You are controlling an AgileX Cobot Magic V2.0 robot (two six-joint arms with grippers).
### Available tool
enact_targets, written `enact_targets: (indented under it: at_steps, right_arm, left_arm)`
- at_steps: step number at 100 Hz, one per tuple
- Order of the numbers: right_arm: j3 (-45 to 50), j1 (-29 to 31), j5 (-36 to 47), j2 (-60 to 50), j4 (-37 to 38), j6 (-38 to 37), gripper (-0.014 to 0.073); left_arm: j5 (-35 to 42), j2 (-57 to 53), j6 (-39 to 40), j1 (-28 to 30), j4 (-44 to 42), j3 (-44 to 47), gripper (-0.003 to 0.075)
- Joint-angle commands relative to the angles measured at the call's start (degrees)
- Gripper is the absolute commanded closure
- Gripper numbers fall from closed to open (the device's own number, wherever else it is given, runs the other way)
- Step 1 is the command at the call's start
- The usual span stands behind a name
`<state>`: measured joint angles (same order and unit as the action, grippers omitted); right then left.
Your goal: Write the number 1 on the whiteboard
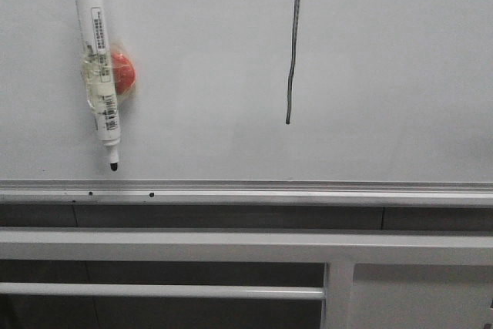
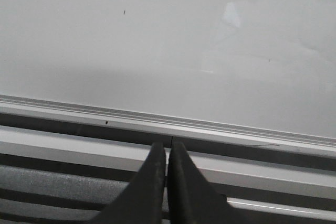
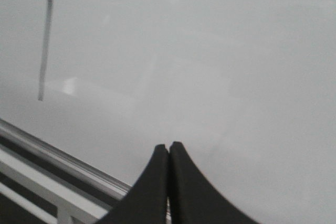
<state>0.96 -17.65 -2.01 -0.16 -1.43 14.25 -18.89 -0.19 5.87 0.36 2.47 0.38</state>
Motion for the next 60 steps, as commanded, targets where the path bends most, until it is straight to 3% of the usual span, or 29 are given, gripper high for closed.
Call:
enact_targets:
  at_steps: [1, 18, 44, 60]
  right_arm:
    - [1.31, 5.12, 0.19, -1.33, 0.07, -4.68, 0.0657]
    - [1.31, 12.66, -6.20, -1.33, 1.43, -13.26, 0.0657]
    - [1.31, 20.30, -15.91, -1.33, 2.26, -15.58, 0.0657]
    - [1.31, 23.08, -16.46, -1.33, 4.17, -15.58, 0.0657]
  left_arm:
    - [4.08, -1.41, 0.53, 0.11, 0.48, 0.33, 0.0741]
    - [4.08, -1.41, 0.53, 0.11, 0.48, 0.33, 0.0741]
    - [4.08, -1.41, 0.53, 0.11, 0.48, 0.33, 0.0741]
    - [4.08, -1.41, 0.53, 0.11, 0.48, 0.33, 0.0741]
